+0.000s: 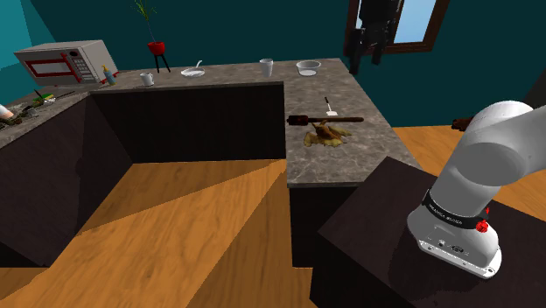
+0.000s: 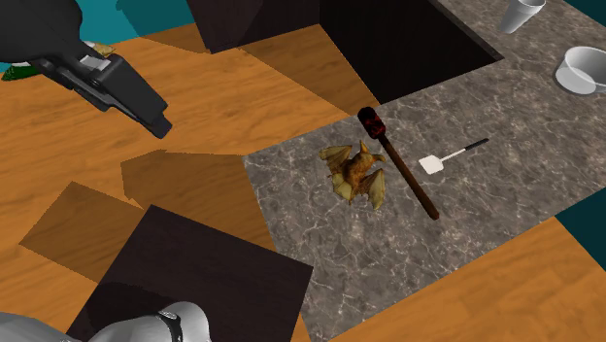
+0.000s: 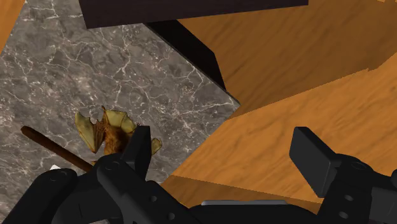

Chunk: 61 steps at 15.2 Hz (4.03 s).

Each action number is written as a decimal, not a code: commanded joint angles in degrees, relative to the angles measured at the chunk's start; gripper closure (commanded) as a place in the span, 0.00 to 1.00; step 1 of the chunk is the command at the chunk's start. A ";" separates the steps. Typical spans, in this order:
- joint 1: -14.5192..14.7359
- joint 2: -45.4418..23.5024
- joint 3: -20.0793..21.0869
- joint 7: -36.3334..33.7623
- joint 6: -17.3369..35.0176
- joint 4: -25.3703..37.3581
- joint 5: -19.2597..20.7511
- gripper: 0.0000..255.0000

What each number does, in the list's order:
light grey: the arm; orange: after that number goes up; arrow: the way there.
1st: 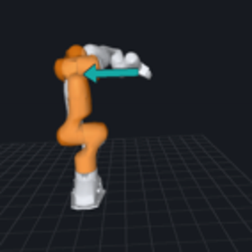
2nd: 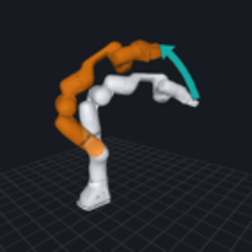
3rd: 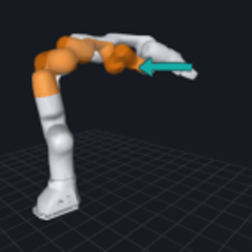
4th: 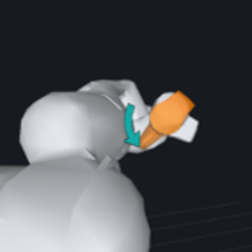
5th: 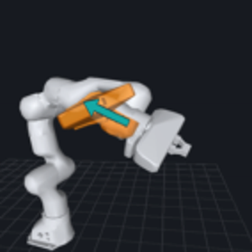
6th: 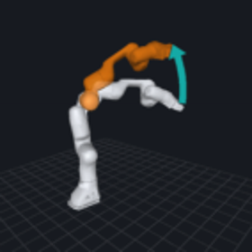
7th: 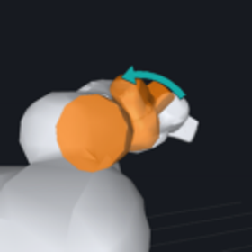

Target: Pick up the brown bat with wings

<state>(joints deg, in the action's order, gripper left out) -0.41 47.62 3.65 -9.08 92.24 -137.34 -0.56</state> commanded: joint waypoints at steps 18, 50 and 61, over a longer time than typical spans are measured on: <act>-10.10 -30.69 3.95 -21.01 30.10 0.98 4.59 0.00; -19.57 -92.87 -7.83 -53.70 45.12 47.59 12.53 0.00; -20.59 -101.60 -8.67 -55.55 47.15 54.25 11.84 0.00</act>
<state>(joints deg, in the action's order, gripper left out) -21.01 -53.59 -5.01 -64.56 139.12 -83.24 11.26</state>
